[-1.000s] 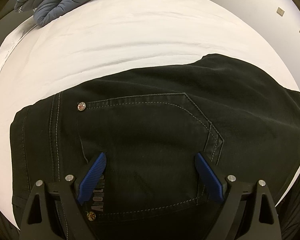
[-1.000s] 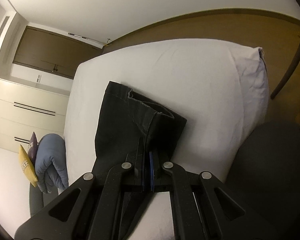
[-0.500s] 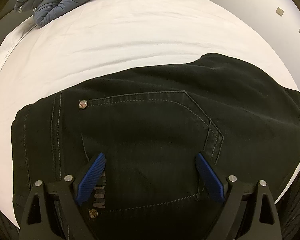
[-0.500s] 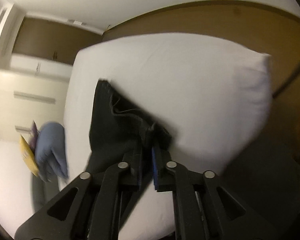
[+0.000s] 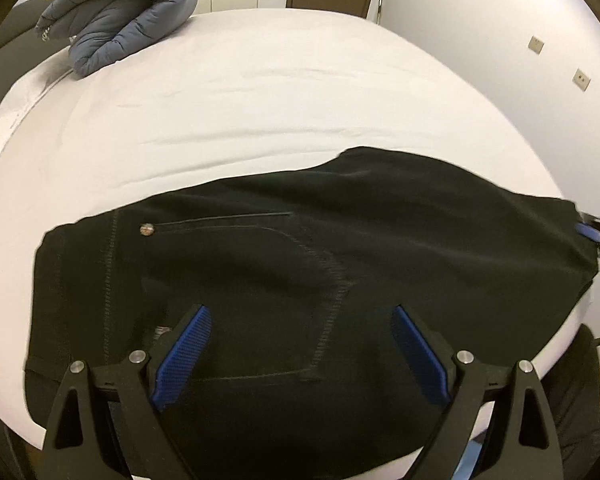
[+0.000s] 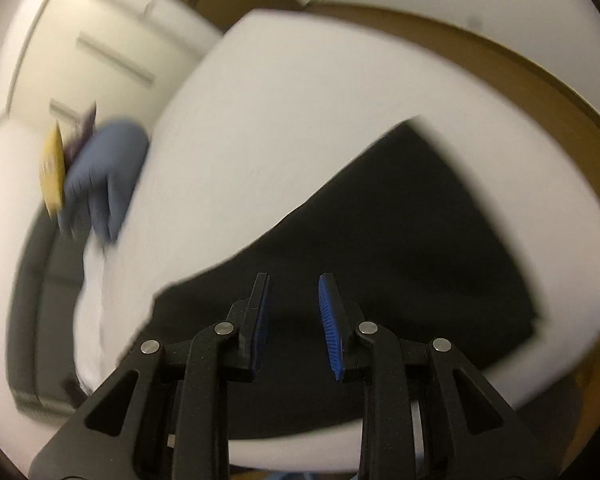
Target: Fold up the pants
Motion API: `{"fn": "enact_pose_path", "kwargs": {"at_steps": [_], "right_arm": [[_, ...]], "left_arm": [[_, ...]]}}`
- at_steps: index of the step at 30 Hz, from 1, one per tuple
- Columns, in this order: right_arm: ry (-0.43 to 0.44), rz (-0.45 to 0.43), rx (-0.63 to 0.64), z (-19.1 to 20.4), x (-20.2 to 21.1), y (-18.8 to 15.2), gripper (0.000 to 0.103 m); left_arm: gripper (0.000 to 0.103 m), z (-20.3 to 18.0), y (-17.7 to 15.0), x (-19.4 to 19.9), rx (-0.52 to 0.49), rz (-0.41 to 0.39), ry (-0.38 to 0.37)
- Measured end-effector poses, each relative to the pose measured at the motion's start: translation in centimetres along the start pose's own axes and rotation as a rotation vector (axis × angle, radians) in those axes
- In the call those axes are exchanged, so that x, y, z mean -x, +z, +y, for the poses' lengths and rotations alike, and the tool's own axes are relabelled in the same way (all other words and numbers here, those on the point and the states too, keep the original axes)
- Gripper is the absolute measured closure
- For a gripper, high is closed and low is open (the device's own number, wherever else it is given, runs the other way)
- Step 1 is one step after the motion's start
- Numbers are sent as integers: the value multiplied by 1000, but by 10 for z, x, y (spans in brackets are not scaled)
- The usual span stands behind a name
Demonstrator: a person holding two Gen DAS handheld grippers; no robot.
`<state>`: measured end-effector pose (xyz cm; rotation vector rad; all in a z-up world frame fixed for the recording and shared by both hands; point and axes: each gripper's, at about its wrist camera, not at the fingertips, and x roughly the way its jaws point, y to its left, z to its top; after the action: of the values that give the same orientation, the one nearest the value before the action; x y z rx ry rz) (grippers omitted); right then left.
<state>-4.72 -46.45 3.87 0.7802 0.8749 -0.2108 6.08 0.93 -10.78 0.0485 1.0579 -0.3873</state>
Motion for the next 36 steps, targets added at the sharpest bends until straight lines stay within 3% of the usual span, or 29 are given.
{"fn": "enact_pose_path", "kwargs": {"at_steps": [2,3,5,7,10,12,15,16,18,21,25,26,27,28,32,33,36], "right_arm": [[-97,13,-7,-12,-35,15,82],[-96,6,-54,-30,-50,25,85],[8,-53,-186,-62,-58,41,103],[42,-110,-241,-75,-53,54,103],[-96,-139,-165,-60,-36,62,103],[-112,-153,-123,-44,-14,52,97],[87,-96,-141,-35,-6,13,97],[87,-25,-118,-32,-16,-3,97],[-37,24,-110,-42,-26,-29,97],[109,-46,-374,-95,-4,-59,103],[-14,-187,-443,-113,49,-67,103],[-58,-215,-446,-110,60,-64,93],[-100,-237,-427,-101,69,-62,93],[-74,-243,-406,-96,76,-45,93],[192,-143,-324,-47,45,-55,93],[214,-83,-275,-27,21,-57,93],[214,59,-239,-17,-27,-59,93]], "left_arm": [[10,-2,-5,-4,-4,8,-4],[10,-2,-6,-9,-2,25,2],[10,-3,-6,-18,1,46,14],[10,2,-9,-28,16,80,29],[10,9,-12,-32,43,87,31],[10,9,-14,-27,48,71,28],[10,8,-19,-23,55,47,1],[10,6,-21,-25,56,55,-4],[10,2,-24,-27,43,64,7],[10,-4,-21,-27,33,57,-8],[10,-1,-23,-24,41,54,-5],[10,-1,-24,-22,47,50,-5],[10,0,-25,-19,51,46,-10],[10,-2,-25,-17,54,39,-18],[10,-13,-25,-9,37,19,-36],[10,-17,-23,-11,31,22,-35],[10,-24,-25,-15,24,36,-42]]}}
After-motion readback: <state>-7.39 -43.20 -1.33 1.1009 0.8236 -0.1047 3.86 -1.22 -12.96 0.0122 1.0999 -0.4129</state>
